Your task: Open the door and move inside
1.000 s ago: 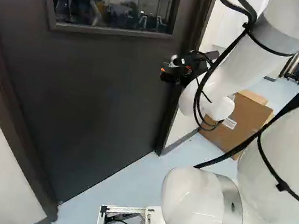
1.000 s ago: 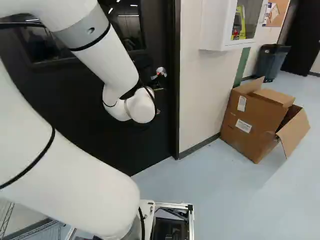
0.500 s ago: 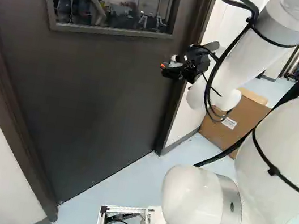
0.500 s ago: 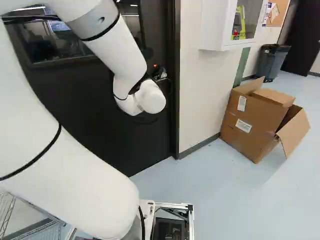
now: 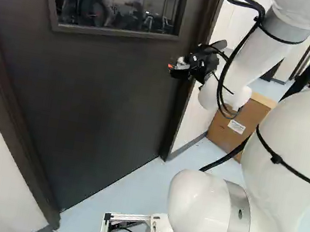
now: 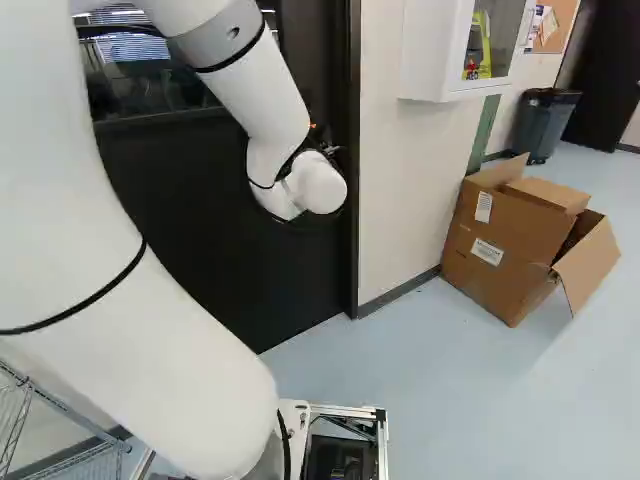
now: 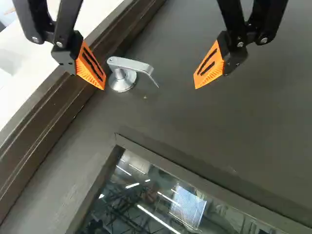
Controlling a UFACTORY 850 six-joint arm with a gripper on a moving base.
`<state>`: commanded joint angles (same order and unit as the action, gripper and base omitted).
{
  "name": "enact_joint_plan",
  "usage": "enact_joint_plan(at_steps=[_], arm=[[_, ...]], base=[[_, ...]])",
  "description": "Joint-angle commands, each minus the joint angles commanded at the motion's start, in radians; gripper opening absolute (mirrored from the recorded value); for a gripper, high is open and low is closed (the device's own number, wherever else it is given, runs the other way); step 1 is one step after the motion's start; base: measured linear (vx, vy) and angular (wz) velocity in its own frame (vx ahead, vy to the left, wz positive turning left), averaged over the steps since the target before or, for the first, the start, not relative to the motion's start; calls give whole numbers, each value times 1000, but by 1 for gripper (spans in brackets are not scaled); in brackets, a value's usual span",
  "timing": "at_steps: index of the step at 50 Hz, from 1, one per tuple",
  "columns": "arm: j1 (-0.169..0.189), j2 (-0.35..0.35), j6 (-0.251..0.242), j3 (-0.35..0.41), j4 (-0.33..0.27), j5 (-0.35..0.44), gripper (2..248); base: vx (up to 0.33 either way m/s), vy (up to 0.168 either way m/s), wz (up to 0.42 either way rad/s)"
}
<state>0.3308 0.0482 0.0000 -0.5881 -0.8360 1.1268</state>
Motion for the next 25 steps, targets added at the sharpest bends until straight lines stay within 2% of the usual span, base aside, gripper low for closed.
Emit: enact_joint_plan(at_steps=[25], arm=[[-17,-99,0,-65,0,9,247]], base=[[0,0,0]])
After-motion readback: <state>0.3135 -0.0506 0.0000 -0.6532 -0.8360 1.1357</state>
